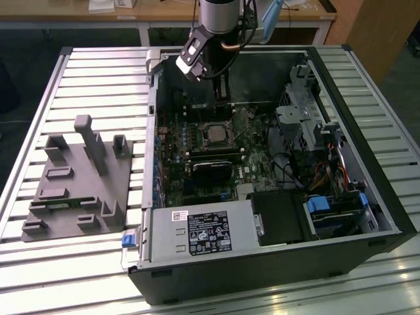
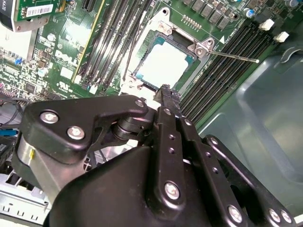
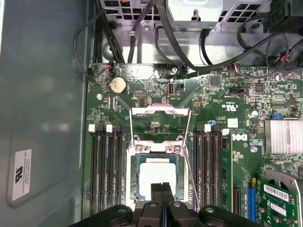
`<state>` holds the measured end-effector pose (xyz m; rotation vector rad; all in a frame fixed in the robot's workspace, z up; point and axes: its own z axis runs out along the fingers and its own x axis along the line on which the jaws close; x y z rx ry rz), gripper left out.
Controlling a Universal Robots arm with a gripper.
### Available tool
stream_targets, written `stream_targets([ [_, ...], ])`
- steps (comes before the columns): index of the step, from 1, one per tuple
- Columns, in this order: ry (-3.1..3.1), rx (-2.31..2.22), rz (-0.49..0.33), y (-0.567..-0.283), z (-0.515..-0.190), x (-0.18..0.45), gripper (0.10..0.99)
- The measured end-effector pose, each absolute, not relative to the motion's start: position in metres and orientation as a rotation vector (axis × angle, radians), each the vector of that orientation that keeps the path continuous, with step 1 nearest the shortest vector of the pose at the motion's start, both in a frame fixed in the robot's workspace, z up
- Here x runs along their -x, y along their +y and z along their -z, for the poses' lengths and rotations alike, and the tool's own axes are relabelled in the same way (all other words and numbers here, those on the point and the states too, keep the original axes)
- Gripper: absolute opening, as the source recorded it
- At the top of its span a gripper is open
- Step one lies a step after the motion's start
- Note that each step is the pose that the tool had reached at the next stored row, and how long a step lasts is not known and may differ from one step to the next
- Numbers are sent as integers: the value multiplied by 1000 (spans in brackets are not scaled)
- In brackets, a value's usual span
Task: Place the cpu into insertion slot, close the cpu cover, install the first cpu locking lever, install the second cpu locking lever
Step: 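Close the cpu cover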
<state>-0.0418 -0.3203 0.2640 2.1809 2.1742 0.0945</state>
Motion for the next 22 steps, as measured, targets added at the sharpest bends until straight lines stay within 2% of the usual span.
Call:
stream_targets([
  [22, 2174, -2181, -94, -319, -264, -1, 106],
])
